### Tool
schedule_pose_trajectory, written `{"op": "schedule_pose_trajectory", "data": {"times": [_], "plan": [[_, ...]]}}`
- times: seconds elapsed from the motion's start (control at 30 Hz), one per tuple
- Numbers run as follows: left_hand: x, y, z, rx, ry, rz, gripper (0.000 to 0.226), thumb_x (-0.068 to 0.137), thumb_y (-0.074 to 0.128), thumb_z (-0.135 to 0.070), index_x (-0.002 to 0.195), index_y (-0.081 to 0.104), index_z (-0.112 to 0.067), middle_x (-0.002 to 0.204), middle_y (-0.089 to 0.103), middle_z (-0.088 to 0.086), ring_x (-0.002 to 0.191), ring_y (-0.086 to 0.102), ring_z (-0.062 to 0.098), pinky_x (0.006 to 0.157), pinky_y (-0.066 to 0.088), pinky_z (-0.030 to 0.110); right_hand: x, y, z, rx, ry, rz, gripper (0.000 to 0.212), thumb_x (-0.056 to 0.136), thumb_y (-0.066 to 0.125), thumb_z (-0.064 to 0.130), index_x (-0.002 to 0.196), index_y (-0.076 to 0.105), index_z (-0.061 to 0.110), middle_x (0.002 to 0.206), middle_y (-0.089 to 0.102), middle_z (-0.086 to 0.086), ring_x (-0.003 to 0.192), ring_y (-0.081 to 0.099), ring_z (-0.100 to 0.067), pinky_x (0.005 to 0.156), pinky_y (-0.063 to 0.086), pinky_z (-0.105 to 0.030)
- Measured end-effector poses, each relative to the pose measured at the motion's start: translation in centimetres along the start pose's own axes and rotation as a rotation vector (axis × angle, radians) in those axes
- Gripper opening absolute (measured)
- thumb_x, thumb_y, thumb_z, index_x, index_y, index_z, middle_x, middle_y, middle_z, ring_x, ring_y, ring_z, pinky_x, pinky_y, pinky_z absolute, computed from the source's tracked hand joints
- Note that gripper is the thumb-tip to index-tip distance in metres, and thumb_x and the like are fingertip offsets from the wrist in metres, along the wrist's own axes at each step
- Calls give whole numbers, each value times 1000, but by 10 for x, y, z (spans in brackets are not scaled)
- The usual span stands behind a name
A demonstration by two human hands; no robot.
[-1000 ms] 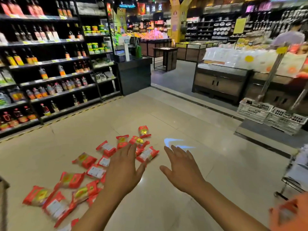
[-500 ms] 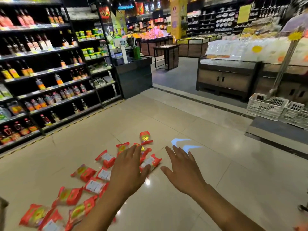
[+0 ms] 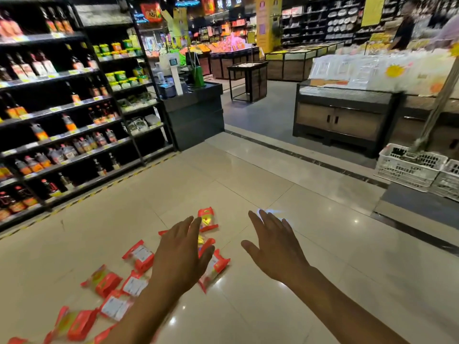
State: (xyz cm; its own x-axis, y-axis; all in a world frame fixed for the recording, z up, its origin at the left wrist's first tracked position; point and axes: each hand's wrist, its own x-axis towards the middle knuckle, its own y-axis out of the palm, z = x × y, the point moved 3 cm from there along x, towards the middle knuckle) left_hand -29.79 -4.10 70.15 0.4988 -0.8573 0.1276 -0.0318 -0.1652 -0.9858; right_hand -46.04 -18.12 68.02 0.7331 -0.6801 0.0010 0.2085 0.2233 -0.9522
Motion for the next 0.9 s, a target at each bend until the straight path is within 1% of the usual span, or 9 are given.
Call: {"op": "schedule_pose_trajectory", "data": {"times": [0.07,0.23,0.3,0.43,0.53,0.67,0.83,0.9], "plan": [[28,5,-2,-4,-15,6,77,98,43,-62,161,21,-25,167,26,0,152,27,24,124,28,42,27,-1,-10,10,-7,7,73,103,33,58,162,5,26,171,4,-3,157,3,-21,125,2,-42],[113,35,1,-18,-48,0,79,97,44,-63,161,19,-25,167,26,0,151,29,24,123,28,42,109,4,-37,-9,-35,43,74,102,35,57,162,3,28,171,4,-2,157,3,-20,127,3,-43],[153,51,2,-19,-58,5,79,97,47,-62,160,23,-22,165,30,2,150,32,25,122,28,40,149,5,-50,-31,-49,49,74,102,36,58,162,4,27,170,6,-2,157,4,-20,127,4,-44],[240,72,9,-33,-75,-29,76,94,53,-59,156,36,-17,158,43,7,142,44,30,116,36,43,235,-1,-73,-77,-63,82,74,102,36,56,162,4,27,170,5,-1,157,3,-19,127,5,-44],[303,82,12,-27,-87,-21,76,95,52,-59,156,35,-16,159,41,7,144,42,30,117,34,44,295,-11,-81,-87,-64,98,73,103,37,56,162,5,27,170,8,-2,157,4,-20,127,5,-44],[374,83,14,-24,-118,-32,76,96,49,-60,158,31,-19,162,36,5,147,38,28,120,30,42,362,-25,-87,-89,-79,124,72,103,35,56,162,3,28,170,5,-2,157,3,-20,127,4,-45],[438,87,23,-14,-172,-31,74,92,60,-57,151,46,-14,152,51,8,137,51,30,113,40,44,436,-33,-98,-71,-116,136,72,104,35,55,162,4,27,170,5,-2,157,4,-21,127,4,-45],[462,91,28,-6,-205,-22,73,92,59,-58,150,45,-15,152,51,8,137,51,30,113,40,44,467,-30,-104,-58,-142,145,72,103,36,55,162,4,27,170,6,-2,157,4,-21,127,4,-45]]}}
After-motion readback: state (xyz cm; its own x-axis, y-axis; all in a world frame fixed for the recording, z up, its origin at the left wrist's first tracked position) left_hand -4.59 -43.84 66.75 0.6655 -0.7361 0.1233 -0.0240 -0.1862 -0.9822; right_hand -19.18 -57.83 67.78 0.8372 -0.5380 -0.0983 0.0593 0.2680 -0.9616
